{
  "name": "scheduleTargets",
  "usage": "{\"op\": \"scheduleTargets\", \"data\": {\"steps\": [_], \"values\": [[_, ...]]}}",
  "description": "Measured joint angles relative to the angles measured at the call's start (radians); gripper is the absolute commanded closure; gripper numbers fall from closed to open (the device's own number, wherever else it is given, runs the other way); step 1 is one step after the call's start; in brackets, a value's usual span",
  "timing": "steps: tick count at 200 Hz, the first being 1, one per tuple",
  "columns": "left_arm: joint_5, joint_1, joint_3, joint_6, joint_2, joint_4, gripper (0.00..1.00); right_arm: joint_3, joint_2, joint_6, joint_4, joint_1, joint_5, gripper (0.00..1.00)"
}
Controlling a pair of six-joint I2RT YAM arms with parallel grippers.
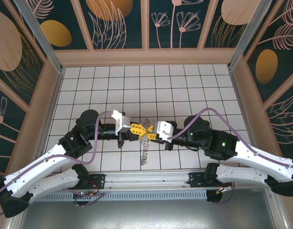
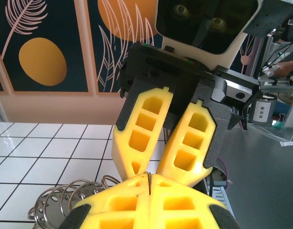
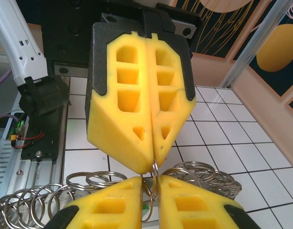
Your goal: Put the keys on the keyring
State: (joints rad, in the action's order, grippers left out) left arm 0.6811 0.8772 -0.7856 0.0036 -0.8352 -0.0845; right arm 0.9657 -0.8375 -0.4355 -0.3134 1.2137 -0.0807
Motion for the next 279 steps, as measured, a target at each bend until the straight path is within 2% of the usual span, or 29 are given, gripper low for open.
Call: {"op": "scheduleTargets", "data": {"steps": [26,60,87,119,155,178,236,245,252,262,267,279], "values": [[0.023,0.000,0.031,-0.028,0.008,-0.077,1.00,-0.015,0.023,0.014,0.022,0.000,-0.013,1.00],[0.045,0.000,0.074,-0.078,0.014,-0.200,1.00,-0.033,0.048,0.015,0.056,0.000,-0.030,1.00],[0.044,0.001,0.077,-0.085,0.013,-0.215,1.00,-0.035,0.057,0.014,0.064,0.000,-0.037,1.00],[0.015,0.001,-0.005,-0.007,-0.021,-0.048,0.83,-0.011,0.037,-0.005,0.017,-0.002,-0.007,1.00],[-0.041,0.000,-0.084,0.093,-0.057,0.140,0.82,0.033,-0.021,-0.025,-0.051,-0.006,0.032,1.00],[-0.066,0.000,-0.109,0.140,-0.082,0.228,1.00,0.038,-0.042,-0.031,-0.093,-0.010,0.048,1.00],[-0.090,0.004,-0.126,0.217,-0.095,0.301,1.00,0.049,-0.067,-0.031,-0.132,-0.013,0.056,1.00],[-0.090,0.005,-0.126,0.217,-0.095,0.302,0.92,0.049,-0.067,-0.031,-0.132,-0.013,0.054,1.00],[-0.090,0.005,-0.126,0.220,-0.095,0.302,0.90,0.049,-0.067,-0.031,-0.132,-0.013,0.053,1.00],[-0.089,0.006,-0.125,0.220,-0.094,0.302,0.93,0.049,-0.067,-0.031,-0.132,-0.013,0.052,1.00],[-0.089,0.006,-0.125,0.220,-0.094,0.302,1.00,0.049,-0.067,-0.031,-0.132,-0.013,0.052,1.00],[-0.088,0.006,-0.125,0.219,-0.094,0.302,1.00,0.049,-0.067,-0.031,-0.133,-0.013,0.050,1.00]]}}
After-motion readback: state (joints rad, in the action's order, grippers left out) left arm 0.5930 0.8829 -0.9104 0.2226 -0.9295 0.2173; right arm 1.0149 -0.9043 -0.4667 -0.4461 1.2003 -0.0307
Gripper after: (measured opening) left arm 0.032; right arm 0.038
